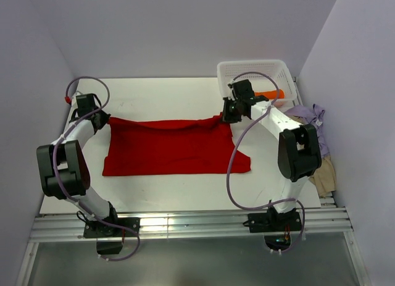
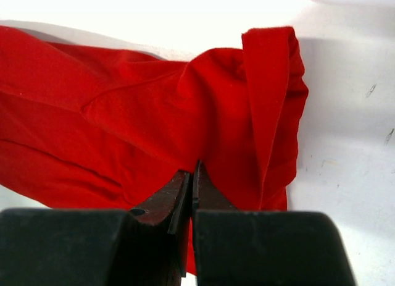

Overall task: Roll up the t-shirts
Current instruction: Fold the tshirt

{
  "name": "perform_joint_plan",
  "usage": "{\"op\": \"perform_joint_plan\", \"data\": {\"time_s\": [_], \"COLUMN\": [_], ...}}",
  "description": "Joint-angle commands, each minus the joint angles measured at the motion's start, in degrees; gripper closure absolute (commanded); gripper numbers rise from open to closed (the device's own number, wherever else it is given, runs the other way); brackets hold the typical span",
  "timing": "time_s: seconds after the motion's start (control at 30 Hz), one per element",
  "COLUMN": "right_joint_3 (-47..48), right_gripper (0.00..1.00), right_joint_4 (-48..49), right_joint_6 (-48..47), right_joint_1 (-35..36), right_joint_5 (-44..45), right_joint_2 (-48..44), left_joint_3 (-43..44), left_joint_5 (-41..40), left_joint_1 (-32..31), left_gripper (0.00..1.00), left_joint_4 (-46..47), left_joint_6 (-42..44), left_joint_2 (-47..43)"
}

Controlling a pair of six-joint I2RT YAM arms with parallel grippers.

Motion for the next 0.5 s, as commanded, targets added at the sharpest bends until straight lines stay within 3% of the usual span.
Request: {"op": "perform_joint_plan", "data": {"time_s": [0.0,0.47], "right_joint_3": [-2.01,-7.28], "right_gripper": [1.0,1.0], "right_joint_4": [2.26,3.49], "right_joint_6": [0.35,1.14], "right_joint_1": [-0.43,-0.52], "right_joint_5": [-0.57,-0.66], "right_joint_2": [-4.23,-9.15], "left_joint_3": [-1.7,-5.84], "left_joint_5": [0.23,-0.92], "left_joint_1": [0.0,-0.09], "left_gripper": [1.0,1.0], "left_joint_4": [2.37,1.41], "left_joint_6": [-0.1,-0.8], "left_joint_2": [-3.85,-9.31]}}
